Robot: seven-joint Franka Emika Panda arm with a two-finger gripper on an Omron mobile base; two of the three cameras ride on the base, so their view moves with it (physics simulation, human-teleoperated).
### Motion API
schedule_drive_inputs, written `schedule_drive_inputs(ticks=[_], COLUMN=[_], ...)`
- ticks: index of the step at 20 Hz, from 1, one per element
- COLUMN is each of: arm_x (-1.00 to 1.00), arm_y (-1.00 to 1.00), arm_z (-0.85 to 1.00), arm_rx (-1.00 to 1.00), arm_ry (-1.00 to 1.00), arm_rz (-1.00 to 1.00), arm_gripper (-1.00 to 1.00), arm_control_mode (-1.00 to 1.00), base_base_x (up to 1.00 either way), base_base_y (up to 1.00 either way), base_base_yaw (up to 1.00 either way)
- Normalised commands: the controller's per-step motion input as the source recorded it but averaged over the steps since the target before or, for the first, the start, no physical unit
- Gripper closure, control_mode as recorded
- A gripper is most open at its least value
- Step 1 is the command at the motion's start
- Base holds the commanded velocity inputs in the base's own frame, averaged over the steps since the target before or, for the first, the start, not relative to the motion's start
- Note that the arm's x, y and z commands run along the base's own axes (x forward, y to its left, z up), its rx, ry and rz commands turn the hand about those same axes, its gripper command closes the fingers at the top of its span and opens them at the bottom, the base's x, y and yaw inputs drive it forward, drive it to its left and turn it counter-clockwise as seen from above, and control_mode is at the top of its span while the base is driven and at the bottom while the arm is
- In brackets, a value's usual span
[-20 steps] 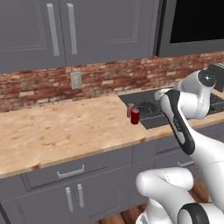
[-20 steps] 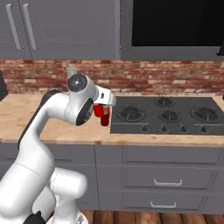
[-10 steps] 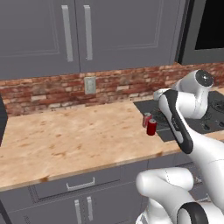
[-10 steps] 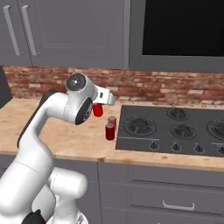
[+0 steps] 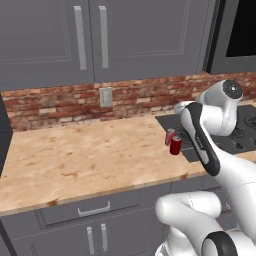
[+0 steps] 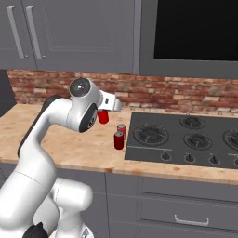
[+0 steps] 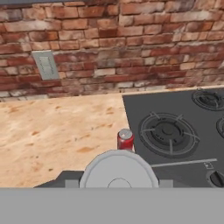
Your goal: Four empty soda cans are scattered around the kitchen. Gather all the cans and cluster them next to the stove for recycling.
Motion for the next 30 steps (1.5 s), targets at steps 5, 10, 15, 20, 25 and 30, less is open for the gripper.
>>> schedule_drive_inputs(ticks=[5,10,15,20,25,30], arm_x=[0.00,0.00,0.49,0.72,0.57,0.51], arm_y=[0.00,0.08,0.61,0.59,0.35,-0.01], arm_z=[0.00,0.00,-0.30,-0.47,-0.54,-0.42], arm_rx=[0.00,-0.02,-0.16,-0.13,-0.04,0.00], arm_ry=[0.00,0.00,0.06,0.06,0.02,0.00], arm_rz=[0.00,0.00,0.00,0.00,0.00,0.00], arm_gripper=[1.00,1.00,1.00,1.00,1.00,1.00], arm_control_mode=[1.00,-1.00,-1.00,-1.00,-1.00,-1.00], base_base_x=[0.00,0.00,0.00,0.00,0.00,0.00], base_base_y=[0.00,0.00,0.00,0.00,0.00,0.00], base_base_yaw=[0.00,0.00,0.00,0.00,0.00,0.00])
